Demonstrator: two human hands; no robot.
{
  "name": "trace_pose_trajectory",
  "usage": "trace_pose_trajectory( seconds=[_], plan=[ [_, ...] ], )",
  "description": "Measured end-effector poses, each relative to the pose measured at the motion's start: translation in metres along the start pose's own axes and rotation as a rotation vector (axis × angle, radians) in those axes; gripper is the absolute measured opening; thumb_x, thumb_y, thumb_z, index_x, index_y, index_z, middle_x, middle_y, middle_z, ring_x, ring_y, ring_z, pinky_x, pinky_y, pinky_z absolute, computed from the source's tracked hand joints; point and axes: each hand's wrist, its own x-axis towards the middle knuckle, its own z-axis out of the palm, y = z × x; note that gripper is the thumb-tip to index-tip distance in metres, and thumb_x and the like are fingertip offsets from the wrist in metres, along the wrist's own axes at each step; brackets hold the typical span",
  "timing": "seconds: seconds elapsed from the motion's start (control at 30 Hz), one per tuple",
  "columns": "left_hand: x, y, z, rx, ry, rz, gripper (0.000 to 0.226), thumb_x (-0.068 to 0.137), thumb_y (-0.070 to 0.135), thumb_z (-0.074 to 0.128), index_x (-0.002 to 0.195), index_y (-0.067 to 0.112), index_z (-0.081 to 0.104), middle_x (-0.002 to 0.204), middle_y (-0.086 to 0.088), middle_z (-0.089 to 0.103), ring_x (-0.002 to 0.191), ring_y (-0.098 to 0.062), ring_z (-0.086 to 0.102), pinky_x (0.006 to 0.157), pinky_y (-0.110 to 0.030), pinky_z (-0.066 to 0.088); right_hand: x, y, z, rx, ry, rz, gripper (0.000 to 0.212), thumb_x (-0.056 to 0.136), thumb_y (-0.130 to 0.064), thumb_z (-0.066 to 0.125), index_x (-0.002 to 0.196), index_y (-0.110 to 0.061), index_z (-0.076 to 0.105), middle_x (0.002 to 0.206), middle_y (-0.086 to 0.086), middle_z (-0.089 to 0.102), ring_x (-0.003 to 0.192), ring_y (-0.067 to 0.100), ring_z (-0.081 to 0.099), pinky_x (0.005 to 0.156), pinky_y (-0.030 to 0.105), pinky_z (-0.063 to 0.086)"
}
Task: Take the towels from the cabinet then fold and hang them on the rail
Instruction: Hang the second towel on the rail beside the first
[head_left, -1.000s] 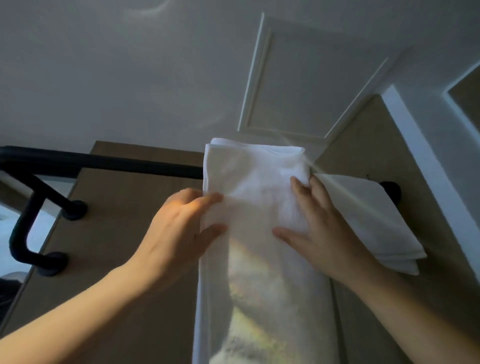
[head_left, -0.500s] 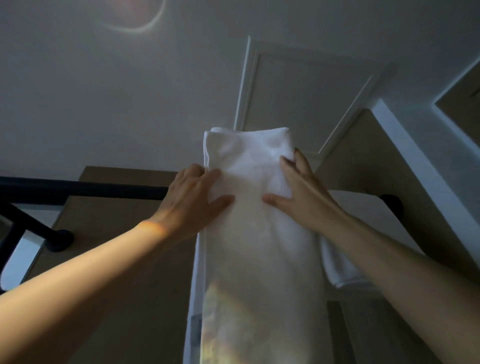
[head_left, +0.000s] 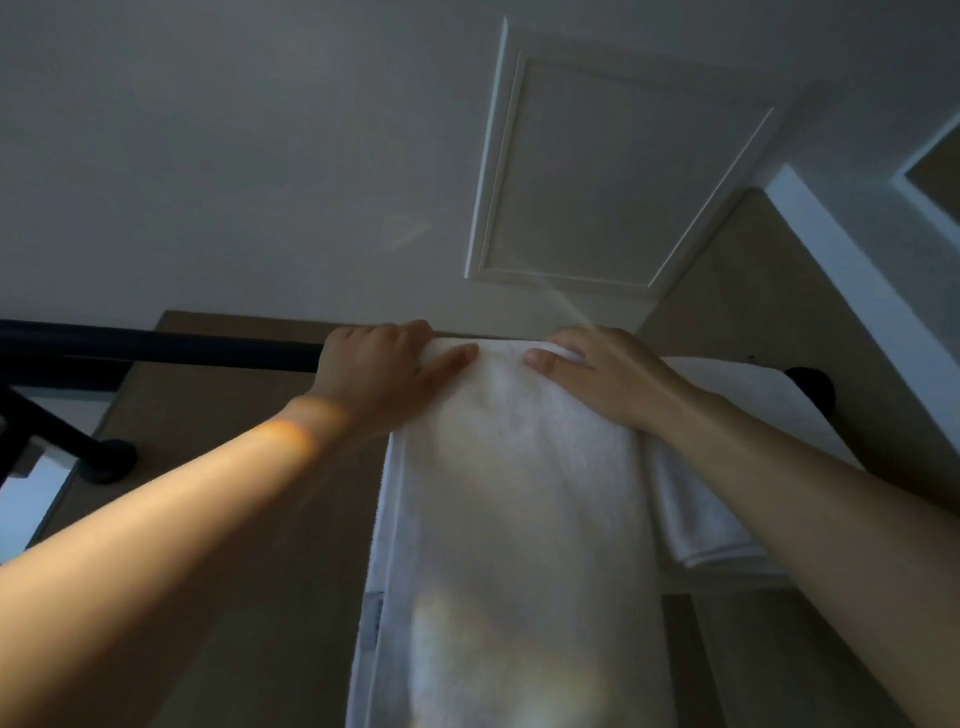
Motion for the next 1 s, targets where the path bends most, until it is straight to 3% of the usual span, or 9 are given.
trace_pose_trajectory(
  seconds=[0.13,0.23,0.33,0.5,0.6,0.67,0.77,0.9,1.0],
  plan=[
    [0.002,-0.021,-0.006,-0.005,-0.039,-0.066,0.063,0.085,0.075,0.024,0.085,0.022,0.057,0.101,-0.007,0.067,0.095,-0.031,0.062,0.072,-0.033,0.032,0.013,-0.012,0.006,0.013,-0.061,-0.051,0.047,0.101,-0.047,0.042,0.067,-0.015,0.047,0.064,-0.003,0.045,0.073,0.022,0.051,0.064,0.034,0.033],
    [0.003,-0.032,-0.006,0.015,-0.050,-0.090,0.061,0.086,0.076,0.023,0.081,0.023,0.054,0.096,-0.006,0.067,0.091,-0.029,0.062,0.071,-0.033,0.032,0.017,-0.020,0.013,-0.021,-0.060,-0.056,0.044,0.102,-0.050,0.033,0.068,-0.028,0.048,0.080,0.003,0.059,0.090,0.026,0.058,0.072,0.031,0.034],
    [0.005,-0.027,-0.004,0.031,-0.028,-0.084,0.062,0.088,0.075,0.022,0.076,0.022,0.052,0.094,-0.006,0.066,0.090,-0.029,0.062,0.072,-0.033,0.034,0.013,-0.018,0.011,-0.191,-0.032,-0.045,0.052,0.102,-0.054,0.025,0.103,-0.023,0.067,0.117,0.013,0.067,0.111,0.030,0.060,0.089,0.036,0.040],
    [0.008,-0.019,-0.002,0.039,-0.054,-0.078,0.064,0.091,0.072,0.020,0.085,0.022,0.059,0.099,-0.005,0.067,0.096,-0.029,0.061,0.073,-0.032,0.032,0.014,-0.016,-0.004,-0.427,-0.096,0.094,0.065,0.103,-0.054,0.016,0.125,-0.014,0.063,0.131,0.016,0.061,0.124,0.030,0.053,0.111,0.044,0.030],
    [0.012,-0.015,-0.002,0.040,-0.093,-0.124,0.066,0.092,0.071,0.019,0.087,0.022,0.062,0.102,-0.003,0.067,0.099,-0.028,0.061,0.073,-0.032,0.032,0.004,-0.024,-0.003,-0.272,0.010,0.037,0.049,0.102,-0.050,0.032,0.109,-0.012,0.062,0.122,0.015,0.064,0.116,0.031,0.057,0.102,0.041,0.037],
    [0.013,-0.014,-0.003,0.039,-0.119,-0.150,0.063,0.093,0.070,0.019,0.087,0.022,0.059,0.107,-0.004,0.067,0.103,-0.029,0.060,0.075,-0.033,0.034,-0.010,-0.036,0.005,-0.048,0.038,-0.022,0.042,0.100,-0.048,0.043,0.119,-0.015,0.060,0.125,0.011,0.061,0.117,0.029,0.056,0.098,0.038,0.041],
    [0.005,-0.007,-0.008,0.038,-0.138,-0.184,0.049,0.096,0.063,0.024,0.095,0.022,0.052,0.112,-0.010,0.066,0.107,-0.032,0.058,0.082,-0.037,0.033,-0.025,-0.042,0.013,-0.055,0.009,-0.058,0.050,0.098,-0.050,0.044,0.139,-0.022,0.047,0.141,0.004,0.051,0.128,0.024,0.047,0.105,0.031,0.033],
    [-0.054,0.002,-0.016,-0.397,0.122,-0.102,0.047,0.094,0.045,0.049,0.131,0.016,0.046,0.128,-0.004,0.055,0.123,-0.026,0.043,0.103,-0.035,0.030,-0.021,-0.041,0.009,-0.032,0.000,-0.008,0.048,0.100,-0.048,0.043,0.138,-0.021,0.048,0.140,0.006,0.051,0.129,0.024,0.047,0.106,0.032,0.034],
    [-0.106,0.009,-0.026,-0.723,0.143,-0.225,0.039,0.089,0.053,0.057,0.119,0.029,0.047,0.114,0.019,0.050,0.109,-0.011,0.052,0.088,-0.027,0.046,-0.018,-0.040,0.008,-0.011,-0.039,0.012,0.047,0.099,-0.048,0.044,0.137,-0.021,0.050,0.138,0.007,0.053,0.128,0.025,0.048,0.106,0.036,0.036]
  ],
)
